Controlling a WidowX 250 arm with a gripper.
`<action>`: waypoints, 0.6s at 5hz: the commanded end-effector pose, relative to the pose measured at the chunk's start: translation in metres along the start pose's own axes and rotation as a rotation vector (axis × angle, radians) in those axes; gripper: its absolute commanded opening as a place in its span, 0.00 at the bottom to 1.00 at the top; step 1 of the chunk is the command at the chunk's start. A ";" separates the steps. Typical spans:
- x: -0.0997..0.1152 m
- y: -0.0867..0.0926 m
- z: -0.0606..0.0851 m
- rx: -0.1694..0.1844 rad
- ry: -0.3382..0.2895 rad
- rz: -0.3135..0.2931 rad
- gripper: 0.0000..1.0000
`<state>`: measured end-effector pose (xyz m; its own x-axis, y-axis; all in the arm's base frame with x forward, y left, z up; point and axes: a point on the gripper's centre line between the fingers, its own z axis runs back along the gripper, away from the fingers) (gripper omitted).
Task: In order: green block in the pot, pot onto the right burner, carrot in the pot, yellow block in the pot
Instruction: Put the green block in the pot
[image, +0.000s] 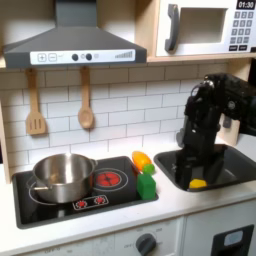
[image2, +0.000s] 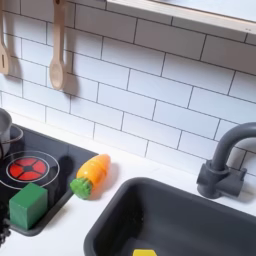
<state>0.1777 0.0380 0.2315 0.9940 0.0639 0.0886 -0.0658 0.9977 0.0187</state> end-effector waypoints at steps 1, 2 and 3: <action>0.030 0.019 -0.008 -0.043 -0.023 0.017 1.00; 0.044 0.023 -0.012 -0.054 -0.037 0.012 1.00; 0.056 0.024 -0.017 -0.066 -0.049 -0.008 1.00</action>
<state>0.2330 0.0649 0.2183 0.9901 0.0526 0.1304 -0.0470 0.9978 -0.0460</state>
